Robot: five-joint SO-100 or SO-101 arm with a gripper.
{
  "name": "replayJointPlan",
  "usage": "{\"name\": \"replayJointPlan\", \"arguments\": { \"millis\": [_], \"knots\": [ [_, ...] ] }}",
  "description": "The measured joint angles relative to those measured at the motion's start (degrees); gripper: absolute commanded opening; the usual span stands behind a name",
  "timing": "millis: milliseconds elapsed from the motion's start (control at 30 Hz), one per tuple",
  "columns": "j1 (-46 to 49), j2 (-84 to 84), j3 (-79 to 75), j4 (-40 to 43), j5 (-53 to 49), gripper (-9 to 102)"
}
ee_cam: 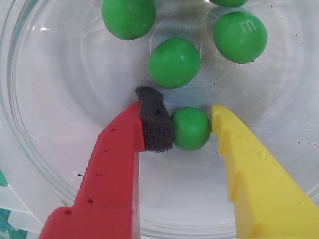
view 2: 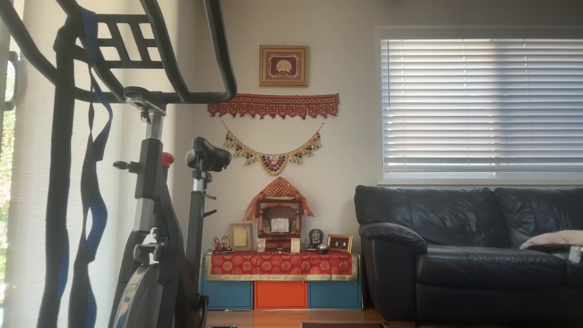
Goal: Sort medicines into box.
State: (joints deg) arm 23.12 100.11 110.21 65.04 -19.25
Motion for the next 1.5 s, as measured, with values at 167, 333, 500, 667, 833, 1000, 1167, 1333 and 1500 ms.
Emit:
{"name": "replayJointPlan", "arguments": {
  "millis": [167,333,500,667,833,1000,1167,1333,1500],
  "knots": [
    [0.0,0.3,0.4,-0.1,0.0,16],
    [0.0,0.3,0.5,-0.1,0.1,13],
    [-0.4,0.3,0.5,-0.1,1.0,9],
    [-0.5,1.0,1.3,-0.2,0.7,7],
    [-0.5,2.7,2.7,-0.8,1.7,5],
    [-1.0,3.3,2.9,-1.7,1.9,2],
    [-1.0,4.2,3.6,-1.8,1.9,2],
    [-1.0,5.3,4.2,-1.8,1.9,2],
    [-1.0,5.4,4.3,-2.2,1.9,2]
  ]
}}
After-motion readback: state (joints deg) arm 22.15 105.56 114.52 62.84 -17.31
